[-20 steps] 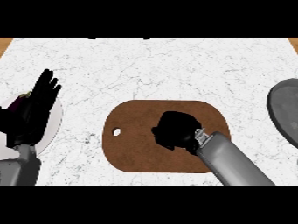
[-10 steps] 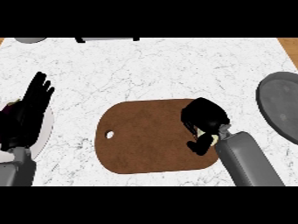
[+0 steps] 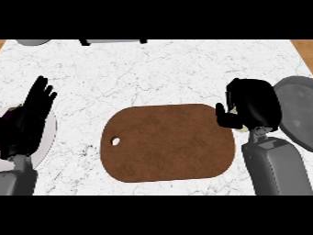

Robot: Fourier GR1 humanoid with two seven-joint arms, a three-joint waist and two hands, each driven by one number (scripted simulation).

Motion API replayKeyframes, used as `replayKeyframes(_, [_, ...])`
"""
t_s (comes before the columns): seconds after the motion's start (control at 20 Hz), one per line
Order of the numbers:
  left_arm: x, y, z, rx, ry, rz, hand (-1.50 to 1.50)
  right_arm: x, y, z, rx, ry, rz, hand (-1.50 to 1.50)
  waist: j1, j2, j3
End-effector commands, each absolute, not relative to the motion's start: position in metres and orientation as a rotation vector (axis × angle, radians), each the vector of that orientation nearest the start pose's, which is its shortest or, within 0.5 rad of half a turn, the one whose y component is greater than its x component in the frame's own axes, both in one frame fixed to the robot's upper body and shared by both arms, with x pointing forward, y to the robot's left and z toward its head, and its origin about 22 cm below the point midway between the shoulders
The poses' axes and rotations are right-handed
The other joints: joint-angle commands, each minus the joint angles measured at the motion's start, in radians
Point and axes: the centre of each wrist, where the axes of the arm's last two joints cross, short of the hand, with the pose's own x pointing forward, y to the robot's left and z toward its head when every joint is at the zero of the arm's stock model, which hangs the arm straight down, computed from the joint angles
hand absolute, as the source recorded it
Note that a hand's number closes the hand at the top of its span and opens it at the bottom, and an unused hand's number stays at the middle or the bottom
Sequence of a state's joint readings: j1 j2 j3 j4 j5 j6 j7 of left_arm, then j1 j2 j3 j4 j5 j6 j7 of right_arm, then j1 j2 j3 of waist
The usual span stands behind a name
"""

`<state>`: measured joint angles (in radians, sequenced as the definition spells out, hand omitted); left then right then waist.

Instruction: Pick the cupcake from the cutting board and place it in the pan

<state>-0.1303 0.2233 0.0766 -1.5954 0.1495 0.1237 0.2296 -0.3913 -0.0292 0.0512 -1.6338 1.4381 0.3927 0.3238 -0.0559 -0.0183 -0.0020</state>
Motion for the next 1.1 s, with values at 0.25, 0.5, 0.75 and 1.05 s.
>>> replayKeyframes(0.25, [0.277, 0.288, 0.062, 0.123, -1.513, 0.049, 0.00, 0.241, -0.152, 0.219, -1.465, -1.195, 0.840, 1.50, 0.046, 0.012, 0.001])
replayKeyframes(0.5, [0.293, 0.270, 0.067, 0.118, -1.520, 0.044, 0.00, 0.256, -0.171, 0.231, -1.488, -1.208, 0.675, 1.50, 0.051, 0.018, 0.002])
replayKeyframes(0.75, [0.278, 0.273, 0.072, 0.101, -1.527, 0.030, 0.00, 0.271, -0.246, 0.240, -1.533, -1.174, 0.584, 1.50, 0.056, 0.018, 0.002])
replayKeyframes(1.05, [0.282, 0.265, 0.063, 0.108, -1.522, 0.054, 0.00, 0.261, -0.334, 0.211, -1.546, -1.194, 0.502, 1.50, 0.049, 0.019, 0.003])
